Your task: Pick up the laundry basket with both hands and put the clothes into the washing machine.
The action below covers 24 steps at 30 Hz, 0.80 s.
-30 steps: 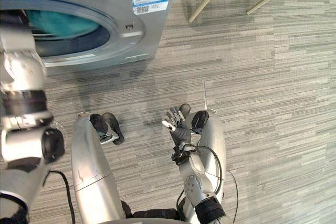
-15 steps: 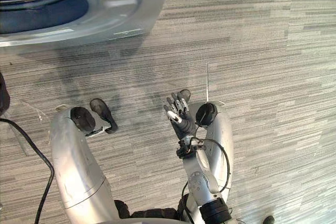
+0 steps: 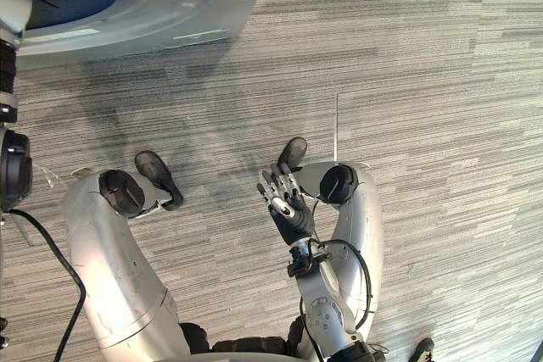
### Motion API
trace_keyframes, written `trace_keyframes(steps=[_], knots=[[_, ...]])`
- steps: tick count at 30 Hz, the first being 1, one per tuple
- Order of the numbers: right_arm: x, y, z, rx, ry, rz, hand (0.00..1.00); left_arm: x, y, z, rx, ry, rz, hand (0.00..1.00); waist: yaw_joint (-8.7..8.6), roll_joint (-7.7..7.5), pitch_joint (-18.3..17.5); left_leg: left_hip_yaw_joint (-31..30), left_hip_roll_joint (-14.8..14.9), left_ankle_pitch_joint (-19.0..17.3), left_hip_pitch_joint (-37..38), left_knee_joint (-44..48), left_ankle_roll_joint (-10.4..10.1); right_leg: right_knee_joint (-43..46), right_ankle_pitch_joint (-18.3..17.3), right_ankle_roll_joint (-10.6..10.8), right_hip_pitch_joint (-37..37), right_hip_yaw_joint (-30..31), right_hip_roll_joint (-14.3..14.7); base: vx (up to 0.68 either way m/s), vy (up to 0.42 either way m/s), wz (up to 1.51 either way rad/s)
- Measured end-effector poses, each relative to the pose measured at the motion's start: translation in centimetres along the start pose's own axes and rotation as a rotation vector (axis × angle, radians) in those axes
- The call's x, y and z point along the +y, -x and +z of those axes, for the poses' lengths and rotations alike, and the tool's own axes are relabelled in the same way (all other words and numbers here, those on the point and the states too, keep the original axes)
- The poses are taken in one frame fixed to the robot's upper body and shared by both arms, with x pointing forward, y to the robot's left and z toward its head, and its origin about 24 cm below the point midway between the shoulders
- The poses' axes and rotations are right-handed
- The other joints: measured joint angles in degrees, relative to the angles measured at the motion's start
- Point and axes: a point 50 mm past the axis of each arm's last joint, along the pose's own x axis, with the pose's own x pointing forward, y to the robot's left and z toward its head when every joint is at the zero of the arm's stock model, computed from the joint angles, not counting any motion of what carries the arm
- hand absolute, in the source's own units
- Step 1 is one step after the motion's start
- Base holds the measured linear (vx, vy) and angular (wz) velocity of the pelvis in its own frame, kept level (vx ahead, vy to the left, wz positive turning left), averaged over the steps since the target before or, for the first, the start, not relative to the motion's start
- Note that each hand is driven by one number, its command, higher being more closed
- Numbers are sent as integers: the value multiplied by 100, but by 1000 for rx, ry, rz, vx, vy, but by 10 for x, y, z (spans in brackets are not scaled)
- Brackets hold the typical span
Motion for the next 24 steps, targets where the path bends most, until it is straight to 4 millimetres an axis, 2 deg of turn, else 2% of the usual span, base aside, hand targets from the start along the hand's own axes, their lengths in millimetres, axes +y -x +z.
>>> trace_keyframes(steps=[4,6,8,9,12,18,21,24], knots=[[0,0,-3,23,-6,2,0,7,-2,-24,133,190,19,0,11,0,0,-16,63,10,2,-32,-19,-43,8,-15,5,-23,77,39,-19,-8],[0,2,-6,36,-7,-4,0,13,-2,-35,198,338,48,0,6,0,0,-19,66,42,24,-103,-41,-100,14,-26,44,-59,93,49,-12,0],[0,2,-7,44,-3,-4,0,13,2,-48,245,368,75,0,8,0,0,-17,74,52,95,-141,-57,-135,14,-26,103,-64,117,49,-12,0],[0,2,-7,46,-4,-3,0,12,5,-53,256,344,78,0,5,0,0,-15,78,55,123,-156,-63,-151,14,-27,122,-65,129,54,-16,-3],[0,4,-8,48,-6,9,0,6,19,-82,293,104,43,0,36,0,0,28,105,94,274,-298,-95,-257,18,-35,240,-83,175,54,-27,1],[0,7,-11,61,0,4,0,13,32,-114,372,45,37,0,98,-3,-2,80,130,206,311,-508,-137,-401,61,-112,248,-145,207,44,-28,0],[0,8,-11,62,-1,5,0,10,39,-123,380,-25,19,0,105,-2,-2,79,134,213,319,-514,-148,-394,61,-114,248,-149,208,51,-24,1],[1,10,-14,75,1,12,0,11,43,-122,335,-142,13,0,111,-2,-2,81,133,217,318,-517,-143,-394,61,-114,247,-144,208,39,-13,1]])
